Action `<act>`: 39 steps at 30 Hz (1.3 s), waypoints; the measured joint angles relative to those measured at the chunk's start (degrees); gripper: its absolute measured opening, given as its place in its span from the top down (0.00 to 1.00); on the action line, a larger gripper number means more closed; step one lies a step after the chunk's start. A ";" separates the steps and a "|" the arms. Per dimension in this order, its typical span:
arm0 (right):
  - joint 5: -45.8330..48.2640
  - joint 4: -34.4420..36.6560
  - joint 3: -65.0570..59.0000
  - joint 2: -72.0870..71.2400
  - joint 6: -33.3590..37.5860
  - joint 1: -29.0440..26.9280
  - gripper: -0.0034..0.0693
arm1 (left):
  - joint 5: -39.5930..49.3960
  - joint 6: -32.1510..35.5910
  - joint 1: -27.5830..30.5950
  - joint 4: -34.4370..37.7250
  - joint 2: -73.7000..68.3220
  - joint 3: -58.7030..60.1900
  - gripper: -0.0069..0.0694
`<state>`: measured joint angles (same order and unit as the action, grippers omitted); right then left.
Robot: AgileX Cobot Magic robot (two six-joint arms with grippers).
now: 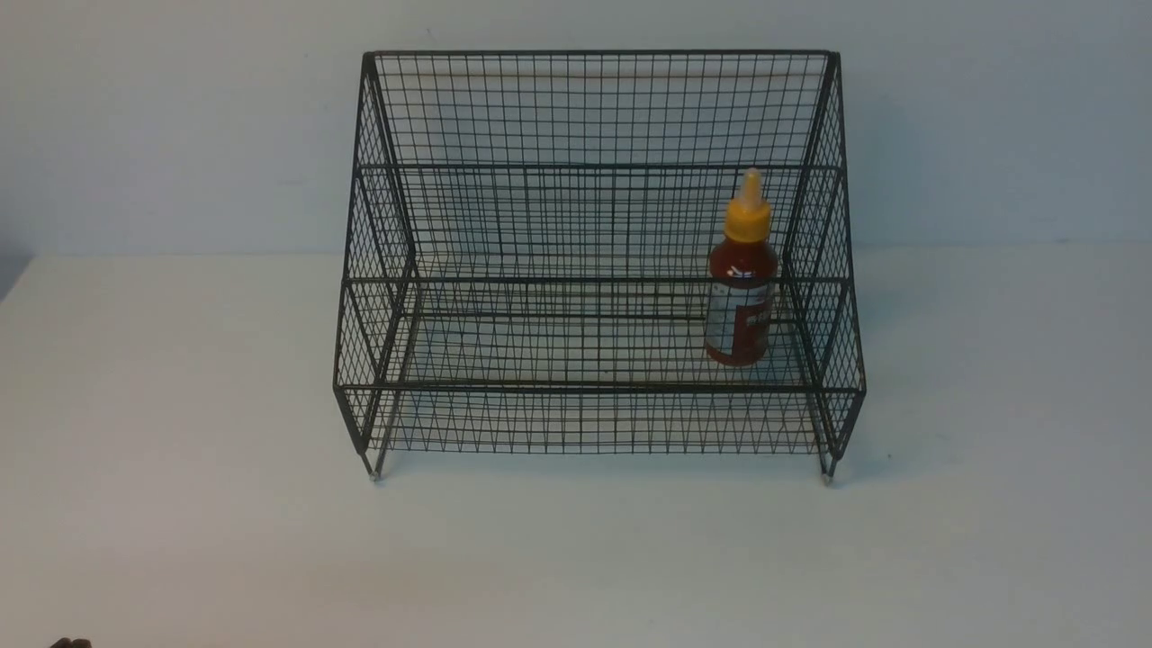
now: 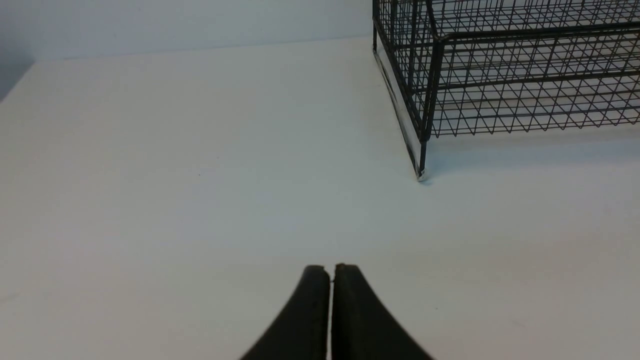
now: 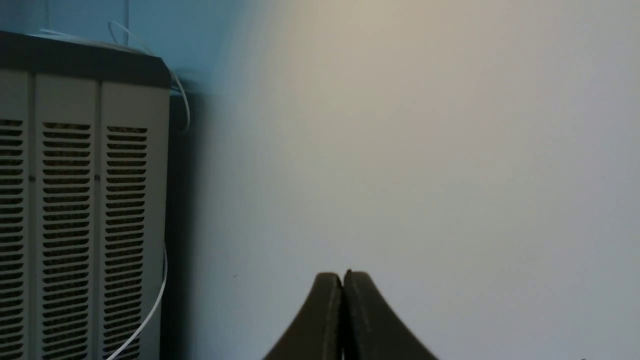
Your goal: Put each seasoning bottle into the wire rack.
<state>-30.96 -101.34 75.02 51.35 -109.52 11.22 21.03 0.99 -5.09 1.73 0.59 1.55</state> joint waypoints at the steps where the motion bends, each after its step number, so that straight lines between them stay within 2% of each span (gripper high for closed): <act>1: 0.07 0.00 0.00 -0.08 -0.08 0.00 0.97 | 0.00 0.00 0.00 0.00 0.00 0.00 0.92; 10: 6.54 9.38 0.06 -4.51 -5.26 0.00 0.97 | 0.00 0.00 0.00 0.00 0.00 0.00 0.92; 12: 6.53 10.07 0.12 -5.09 -5.48 0.00 0.97 | 0.00 0.00 0.00 0.00 0.00 0.00 0.92; 15: 8.31 15.69 0.25 -5.62 -2.86 0.00 0.97 | 0.00 0.00 0.00 0.00 0.00 0.00 0.92; 17: 9.26 21.64 0.25 -5.62 4.66 0.00 0.97 | 0.00 0.00 0.00 0.00 0.00 0.00 0.92; 18: 9.70 25.80 0.25 -5.62 11.14 0.00 0.97 | 0.00 0.00 0.00 0.00 0.00 0.00 0.92; 19: 10.01 31.46 0.25 -5.62 20.60 0.00 0.97 | 0.00 0.00 0.00 0.00 0.00 0.00 0.92; 20: 10.10 32.49 0.25 -5.62 22.31 0.00 0.97 | 0.00 0.00 0.00 0.00 0.00 0.00 0.92; 21: 10.41 40.34 -0.18 -5.62 34.71 0.00 0.97 | 0.00 0.00 0.00 0.00 0.00 0.00 0.92; 23: 12.07 53.93 -1.18 -5.68 53.18 0.00 0.97 | 0.00 0.00 0.00 0.00 0.00 0.00 0.92; 24: 12.73 56.99 -1.40 -5.73 56.85 0.00 0.97 | 0.00 0.00 0.00 0.00 0.00 0.00 0.92; 27: 25.14 84.88 -2.86 -5.73 86.62 0.00 0.97 | 0.00 0.00 0.00 0.00 0.00 0.00 0.92; 29: 35.02 96.92 -3.03 -5.67 100.13 0.00 0.97 | -0.05 0.00 0.00 0.00 0.00 0.00 0.92; 31: 39.92 101.34 -3.20 -5.67 106.04 0.00 0.97 | -0.05 0.00 0.00 0.00 0.00 0.00 0.92; 32: 47.30 106.68 -3.42 -5.63 114.01 0.00 0.97 | -0.05 0.00 0.00 0.00 0.00 0.00 0.92; 33: 48.15 107.22 -3.42 -5.63 114.86 0.00 0.97 | -0.05 0.00 0.00 0.00 0.00 0.00 0.92; 34: 54.07 110.54 -3.61 -5.55 120.20 0.00 0.97 | -0.05 0.00 0.00 0.00 0.00 0.00 0.92; 36: 58.41 112.87 -4.16 -5.37 123.50 0.00 0.97 | -0.05 0.00 0.00 0.00 0.00 0.00 0.92; 39: 59.74 114.29 -5.03 -5.37 124.22 0.00 0.97 | -0.05 0.00 0.00 0.00 0.00 0.00 0.92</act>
<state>28.78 12.95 69.99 45.98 14.69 11.22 20.98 0.99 -5.09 1.73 0.59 1.55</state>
